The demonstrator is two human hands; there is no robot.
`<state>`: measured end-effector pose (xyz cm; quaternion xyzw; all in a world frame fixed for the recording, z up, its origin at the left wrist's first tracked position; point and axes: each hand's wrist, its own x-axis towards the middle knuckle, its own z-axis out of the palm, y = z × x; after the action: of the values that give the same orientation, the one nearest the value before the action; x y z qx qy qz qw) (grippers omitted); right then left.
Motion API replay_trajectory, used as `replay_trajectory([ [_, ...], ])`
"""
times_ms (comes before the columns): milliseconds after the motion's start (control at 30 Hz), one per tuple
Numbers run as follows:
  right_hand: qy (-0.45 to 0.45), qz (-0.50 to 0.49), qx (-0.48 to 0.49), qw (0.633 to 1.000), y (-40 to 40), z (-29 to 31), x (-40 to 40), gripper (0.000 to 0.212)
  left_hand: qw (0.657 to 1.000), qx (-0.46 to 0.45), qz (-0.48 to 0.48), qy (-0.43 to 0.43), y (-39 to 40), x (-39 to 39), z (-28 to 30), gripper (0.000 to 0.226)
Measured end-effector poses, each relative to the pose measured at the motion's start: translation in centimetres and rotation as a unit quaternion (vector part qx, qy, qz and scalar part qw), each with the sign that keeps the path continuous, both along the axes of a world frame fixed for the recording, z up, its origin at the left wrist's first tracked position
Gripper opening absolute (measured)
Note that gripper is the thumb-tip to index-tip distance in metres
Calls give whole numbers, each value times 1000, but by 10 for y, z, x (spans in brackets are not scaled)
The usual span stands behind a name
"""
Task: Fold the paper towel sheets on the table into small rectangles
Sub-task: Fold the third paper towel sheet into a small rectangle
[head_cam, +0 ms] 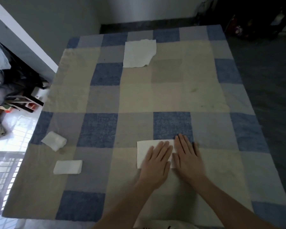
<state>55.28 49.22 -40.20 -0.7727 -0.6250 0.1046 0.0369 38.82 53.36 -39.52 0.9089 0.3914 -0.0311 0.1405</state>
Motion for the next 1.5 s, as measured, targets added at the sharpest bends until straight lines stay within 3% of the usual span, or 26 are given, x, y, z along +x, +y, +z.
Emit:
replay_trajectory([
  [300,-12,7,11,1000,0,3,-1,62,990,20,137,35,23,-63,1,58],
  [367,-9,4,10,1000,0,3,-1,62,993,24,114,25,20,-48,9,59],
  [500,-17,15,-11,1000,-1,-1,3,62,999,24,-39,-20,1,1,26,55],
  [633,-17,12,-6,1000,1,1,2,62,999,-14,42,0,-7,-13,10,57],
  [933,12,5,43,999,-4,7,-2,65,999,-10,-11,46,9,-75,12,61],
  [1033,47,95,94,990,-15,17,-12,66,999,-14,-6,49,9,-74,10,62],
  [1100,60,168,112,978,-24,17,-19,59,999,-14,-6,51,9,-74,10,63],
  [1200,61,161,106,979,-30,20,-19,45,997,-19,-8,72,10,-71,16,65],
  [1400,38,176,-32,983,-7,46,-9,17,994,-51,-14,101,15,-69,25,74],
  [1500,5,190,-48,981,0,53,-12,20,991,-62,-12,117,16,-66,27,72],
])
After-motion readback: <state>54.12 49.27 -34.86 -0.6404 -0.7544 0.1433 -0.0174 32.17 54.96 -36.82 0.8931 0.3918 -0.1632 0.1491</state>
